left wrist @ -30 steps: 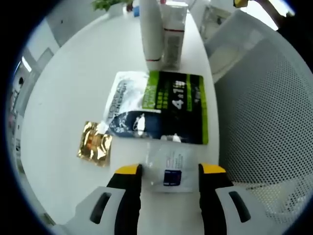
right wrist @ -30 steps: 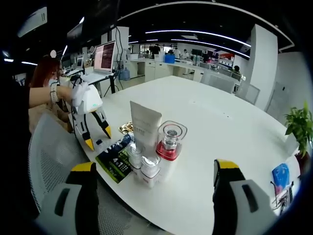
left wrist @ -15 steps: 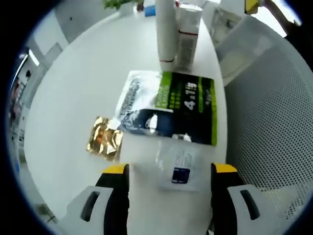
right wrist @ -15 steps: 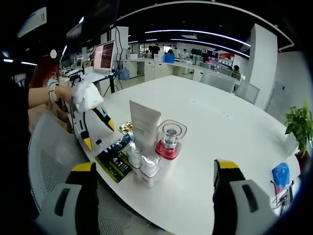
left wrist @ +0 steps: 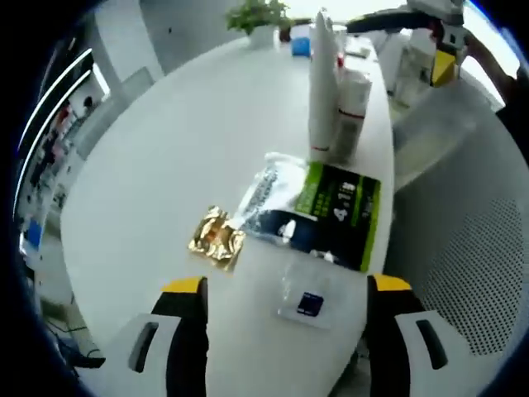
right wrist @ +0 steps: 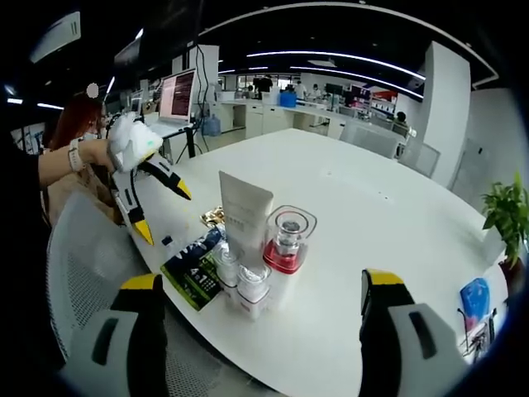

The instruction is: Arrange the skincare products in the storage area until every visible bottle or jar stands upright without overlapping.

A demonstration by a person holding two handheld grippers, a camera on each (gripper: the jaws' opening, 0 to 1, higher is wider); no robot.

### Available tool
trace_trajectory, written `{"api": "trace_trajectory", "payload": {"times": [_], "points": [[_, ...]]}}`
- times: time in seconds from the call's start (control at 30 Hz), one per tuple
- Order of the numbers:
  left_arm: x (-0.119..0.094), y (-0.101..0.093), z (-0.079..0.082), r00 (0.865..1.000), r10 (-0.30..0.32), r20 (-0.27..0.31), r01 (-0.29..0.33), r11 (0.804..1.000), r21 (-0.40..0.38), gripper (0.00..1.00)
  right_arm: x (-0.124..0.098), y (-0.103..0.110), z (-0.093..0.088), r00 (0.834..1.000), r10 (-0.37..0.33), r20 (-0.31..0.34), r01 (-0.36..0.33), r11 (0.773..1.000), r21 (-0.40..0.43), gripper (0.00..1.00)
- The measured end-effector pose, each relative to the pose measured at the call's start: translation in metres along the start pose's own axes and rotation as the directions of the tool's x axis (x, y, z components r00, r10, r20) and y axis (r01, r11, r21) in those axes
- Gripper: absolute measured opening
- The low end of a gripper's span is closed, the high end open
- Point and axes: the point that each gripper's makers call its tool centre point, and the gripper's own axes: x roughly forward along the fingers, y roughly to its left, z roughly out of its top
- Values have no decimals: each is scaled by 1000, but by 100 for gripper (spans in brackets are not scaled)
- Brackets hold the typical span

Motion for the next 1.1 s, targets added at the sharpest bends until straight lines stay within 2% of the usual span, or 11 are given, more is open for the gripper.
{"api": "trace_trajectory", "payload": {"times": [0.07,0.17,0.33,0.47,0.53,0.77,0.83,0.9,0.97,1.0,1.1], "points": [[-6,3,5,999,22,43,-19,999,-51,78,0,0,3,1000,1,4,-1,1000,-6,99],[-13,6,3,997,53,52,-49,996,-79,78,1,1,5,1000,9,6,-9,1000,-12,99],[-22,4,3,992,94,81,-83,988,-126,85,2,2,7,1000,10,8,-10,1000,-18,99],[-31,2,9,984,118,130,-97,982,-160,86,1,3,9,1000,13,14,-13,1000,-18,99],[-35,5,11,977,153,148,-122,972,-199,89,1,3,9,1000,14,14,-14,1000,-15,99],[-44,4,15,967,183,179,-138,961,-238,95,0,3,8,1000,9,13,-9,1000,-7,99],[-45,-1,18,965,164,203,-113,964,-239,97,0,3,8,1000,9,11,-9,1000,-7,99],[-46,-1,15,967,173,186,-122,959,-255,97,1,3,7,1000,10,7,-10,1000,-11,99],[-52,3,15,960,205,189,-150,952,-268,97,1,3,8,1000,8,8,-8,1000,-11,99],[-55,4,17,954,216,207,-152,946,-288,97,1,3,8,1000,8,9,-8,1000,-9,99],[-62,0,20,948,216,235,-138,940,-311,97,0,3,9,1000,5,10,-5,1000,-7,99]]}}
